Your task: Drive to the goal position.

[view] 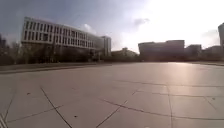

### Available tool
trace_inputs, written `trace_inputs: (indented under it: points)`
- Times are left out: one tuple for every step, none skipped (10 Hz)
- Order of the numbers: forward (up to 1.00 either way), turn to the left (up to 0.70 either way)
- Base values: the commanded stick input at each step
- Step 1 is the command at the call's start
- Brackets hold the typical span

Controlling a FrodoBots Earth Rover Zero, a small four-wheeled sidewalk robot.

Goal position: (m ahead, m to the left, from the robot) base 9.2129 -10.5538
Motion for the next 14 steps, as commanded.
trace_inputs:
  points:
    - [0.0,0.0]
    - [0.0,0.0]
    - [0.05,0.01]
    - [0.07,0.02]
    - [0.2,0.01]
    - [0.73,0.02]
    - [1.0,-0.04]
    - [1.0,-0.37]
    - [1.0,-0.37]
    - [1.0,-0.37]
    - [1.0,-0.37]
    - [1.0,-0.37]
    - [1.0,-0.37]
    - [1.0,-0.37]
